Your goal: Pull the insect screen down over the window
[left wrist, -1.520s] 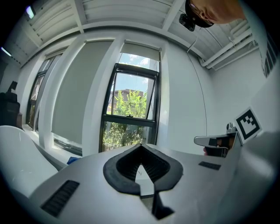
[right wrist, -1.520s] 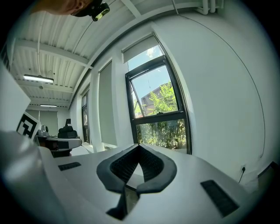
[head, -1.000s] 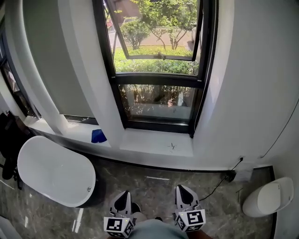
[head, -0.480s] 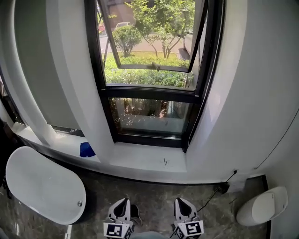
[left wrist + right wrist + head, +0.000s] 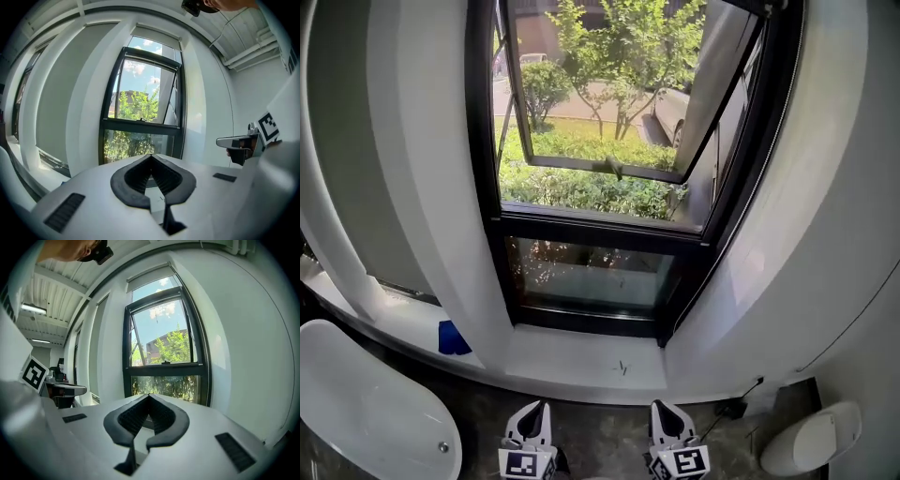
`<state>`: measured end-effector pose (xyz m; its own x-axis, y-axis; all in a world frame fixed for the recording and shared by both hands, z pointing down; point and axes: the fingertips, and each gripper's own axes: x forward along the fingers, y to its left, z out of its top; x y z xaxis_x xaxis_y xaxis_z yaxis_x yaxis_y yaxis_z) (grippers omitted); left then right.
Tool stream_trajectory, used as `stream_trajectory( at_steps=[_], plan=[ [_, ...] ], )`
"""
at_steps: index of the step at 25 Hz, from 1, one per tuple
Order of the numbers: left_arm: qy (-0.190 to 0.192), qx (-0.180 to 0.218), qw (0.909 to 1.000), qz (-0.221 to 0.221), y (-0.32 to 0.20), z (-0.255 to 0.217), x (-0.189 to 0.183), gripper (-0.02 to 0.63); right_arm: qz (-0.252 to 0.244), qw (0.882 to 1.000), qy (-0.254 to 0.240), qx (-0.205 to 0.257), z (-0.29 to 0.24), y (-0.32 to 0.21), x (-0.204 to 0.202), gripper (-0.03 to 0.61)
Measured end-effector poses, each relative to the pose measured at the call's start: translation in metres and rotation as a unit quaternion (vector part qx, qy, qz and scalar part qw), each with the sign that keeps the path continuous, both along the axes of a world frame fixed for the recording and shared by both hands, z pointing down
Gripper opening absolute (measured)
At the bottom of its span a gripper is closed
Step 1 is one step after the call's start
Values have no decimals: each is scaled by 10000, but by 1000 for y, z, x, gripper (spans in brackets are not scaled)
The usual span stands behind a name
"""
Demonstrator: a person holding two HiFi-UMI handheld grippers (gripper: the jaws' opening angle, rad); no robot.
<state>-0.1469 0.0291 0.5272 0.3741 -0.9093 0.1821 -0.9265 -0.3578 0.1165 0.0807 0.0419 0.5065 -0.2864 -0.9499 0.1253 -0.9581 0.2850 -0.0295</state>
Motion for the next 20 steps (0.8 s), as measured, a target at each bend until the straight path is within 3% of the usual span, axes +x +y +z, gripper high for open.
stream_trajectory(
  at_steps=[5, 9, 16, 20],
  plan=[
    [78, 63, 9998, 195, -61, -15, -24, 12, 71, 9994, 172, 306, -28, -61, -20, -5],
    [-94, 241, 9991, 332, -101, -34, -35, 12, 167, 9978, 291, 566, -51, -93, -26, -5],
    [47, 391, 9983, 436, -167, -66, -20, 12, 58, 9940, 643, 879, -83, -160, 1, -5],
    [68, 869, 9954, 403, -223, -109, 4, 12, -233, 9882, 764, 1310, -121, -222, 16, -5]
  ],
)
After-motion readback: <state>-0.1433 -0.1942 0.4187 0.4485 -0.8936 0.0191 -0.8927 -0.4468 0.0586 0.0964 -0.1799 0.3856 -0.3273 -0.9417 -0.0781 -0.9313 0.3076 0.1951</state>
